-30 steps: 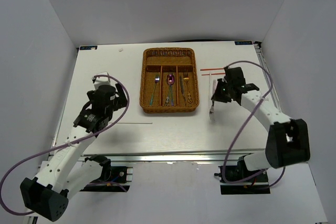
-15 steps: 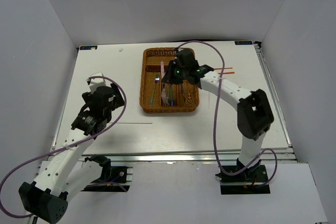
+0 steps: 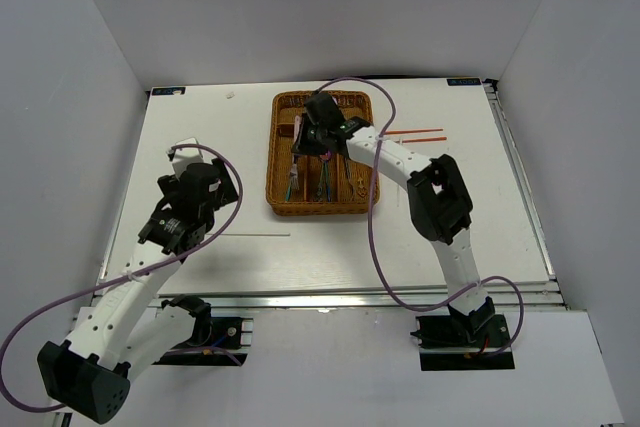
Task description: Sort the eating utensils into containers
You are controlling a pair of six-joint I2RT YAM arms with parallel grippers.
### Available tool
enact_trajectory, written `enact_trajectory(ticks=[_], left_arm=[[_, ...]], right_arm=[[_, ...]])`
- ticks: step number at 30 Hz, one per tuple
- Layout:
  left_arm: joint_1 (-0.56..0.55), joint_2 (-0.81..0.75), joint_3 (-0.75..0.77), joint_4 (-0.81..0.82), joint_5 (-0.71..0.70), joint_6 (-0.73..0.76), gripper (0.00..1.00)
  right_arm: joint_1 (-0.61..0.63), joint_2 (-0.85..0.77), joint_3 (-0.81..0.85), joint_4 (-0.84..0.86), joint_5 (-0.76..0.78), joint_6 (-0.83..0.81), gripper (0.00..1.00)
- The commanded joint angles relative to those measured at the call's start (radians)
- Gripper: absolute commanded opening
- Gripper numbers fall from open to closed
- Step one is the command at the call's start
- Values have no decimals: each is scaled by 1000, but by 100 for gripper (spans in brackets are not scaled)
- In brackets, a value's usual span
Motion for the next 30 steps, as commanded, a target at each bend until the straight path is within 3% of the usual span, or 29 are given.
enact_trajectory(ticks=[1, 6, 8, 13, 14, 16, 18, 22, 27, 30], left_arm=[[-5, -6, 32, -5, -4, 2, 98], [-5, -17, 36, -13, -28, -2, 98], [-5, -24, 34, -17, -48, -9, 98], [-5, -24, 49, -55, -155, -67, 98], [-3, -24, 65, -94, -201, -92, 98], [-2, -37, 81, -137, -341, -167, 98], [9, -61, 98, -184, -428, -207, 98], [28, -229, 77, -168, -458, -215, 98], [31, -377, 49, -135, -476, -207, 98], [31, -437, 36, -115, -478, -201, 98]], right_arm=[[6, -3, 60, -6, 33, 8, 19], [10, 40, 190, -93, -24, -71, 44], [17, 8, 186, -101, -24, -103, 65], [39, -99, 73, -14, -135, -221, 69], [53, -123, 30, 79, -184, -276, 69], [130, -166, -46, 109, -232, -456, 71], [190, -157, -44, 61, -184, -647, 71], [317, -120, -47, 11, -139, -836, 71], [354, -52, 20, -49, -211, -958, 71], [380, 39, 110, -145, -162, -1021, 71]])
